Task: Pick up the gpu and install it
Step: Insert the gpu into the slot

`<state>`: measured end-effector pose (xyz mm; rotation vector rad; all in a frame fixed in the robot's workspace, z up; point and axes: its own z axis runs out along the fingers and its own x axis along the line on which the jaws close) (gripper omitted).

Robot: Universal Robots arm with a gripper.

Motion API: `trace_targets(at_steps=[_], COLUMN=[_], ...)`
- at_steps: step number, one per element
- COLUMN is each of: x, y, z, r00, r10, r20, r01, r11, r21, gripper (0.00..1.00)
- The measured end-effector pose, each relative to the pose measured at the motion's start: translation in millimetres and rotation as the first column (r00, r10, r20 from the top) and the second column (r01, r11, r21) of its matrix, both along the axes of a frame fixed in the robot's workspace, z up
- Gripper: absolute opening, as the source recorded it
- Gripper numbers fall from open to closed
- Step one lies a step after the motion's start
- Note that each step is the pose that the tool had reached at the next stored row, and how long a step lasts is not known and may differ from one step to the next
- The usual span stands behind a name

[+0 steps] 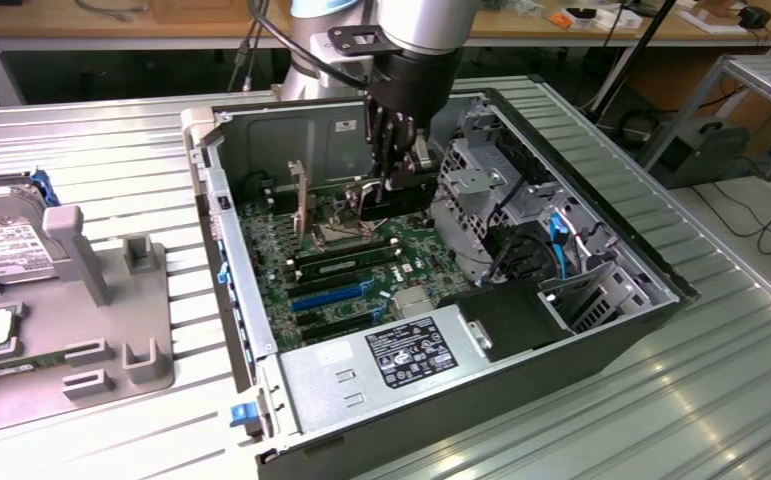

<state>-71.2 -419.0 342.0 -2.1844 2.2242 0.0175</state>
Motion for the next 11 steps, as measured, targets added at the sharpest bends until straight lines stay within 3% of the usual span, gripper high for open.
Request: trace_targets(at_steps=[11], x=[0.0], y=[0.0], z=[-10.7], r00=[1.0], r10=[0.0], r20=[0.0], r01=[0.0], r11=[1.0], r21=[0.0], gripper=[0.27])
